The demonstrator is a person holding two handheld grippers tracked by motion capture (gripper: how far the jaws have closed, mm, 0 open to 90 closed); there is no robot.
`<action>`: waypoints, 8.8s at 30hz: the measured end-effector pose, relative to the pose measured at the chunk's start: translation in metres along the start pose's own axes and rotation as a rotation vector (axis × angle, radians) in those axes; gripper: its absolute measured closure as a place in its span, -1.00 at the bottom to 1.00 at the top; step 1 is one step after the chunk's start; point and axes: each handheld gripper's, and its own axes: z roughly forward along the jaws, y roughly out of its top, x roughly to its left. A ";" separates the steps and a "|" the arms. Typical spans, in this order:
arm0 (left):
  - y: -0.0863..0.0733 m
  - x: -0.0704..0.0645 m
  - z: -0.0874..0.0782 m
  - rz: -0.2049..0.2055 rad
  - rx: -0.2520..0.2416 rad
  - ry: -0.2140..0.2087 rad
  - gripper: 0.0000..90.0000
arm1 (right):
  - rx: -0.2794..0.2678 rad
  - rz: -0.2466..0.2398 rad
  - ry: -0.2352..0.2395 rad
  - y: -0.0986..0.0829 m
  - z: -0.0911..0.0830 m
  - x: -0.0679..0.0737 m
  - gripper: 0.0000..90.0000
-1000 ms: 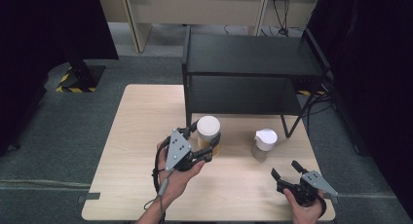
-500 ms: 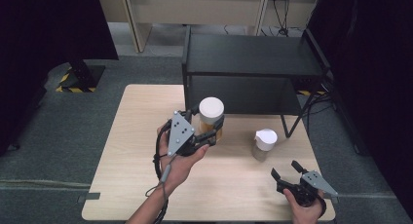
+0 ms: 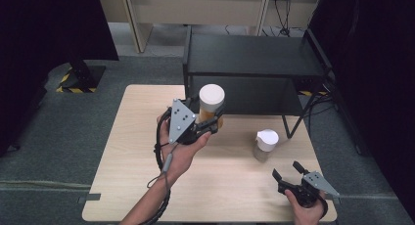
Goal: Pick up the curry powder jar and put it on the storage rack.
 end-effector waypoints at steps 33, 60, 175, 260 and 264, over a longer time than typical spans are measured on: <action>0.028 0.010 0.021 -0.023 -0.019 0.033 -0.26 | 0.001 0.002 0.000 0.000 0.000 0.000 -0.80; 0.060 0.021 0.042 -0.027 -0.018 0.061 -0.26 | 0.000 0.008 -0.001 0.000 0.000 -0.001 -0.80; 0.076 0.043 0.092 -0.074 -0.010 0.195 -0.65 | 0.009 0.007 0.014 0.001 0.001 -0.003 -0.81; -0.073 0.010 -0.034 -0.116 0.061 0.105 -0.66 | 0.016 -0.005 0.011 0.003 0.001 -0.001 -0.81; -0.082 0.008 -0.039 -0.123 0.076 0.099 -0.66 | 0.015 -0.006 0.011 0.003 0.001 -0.001 -0.81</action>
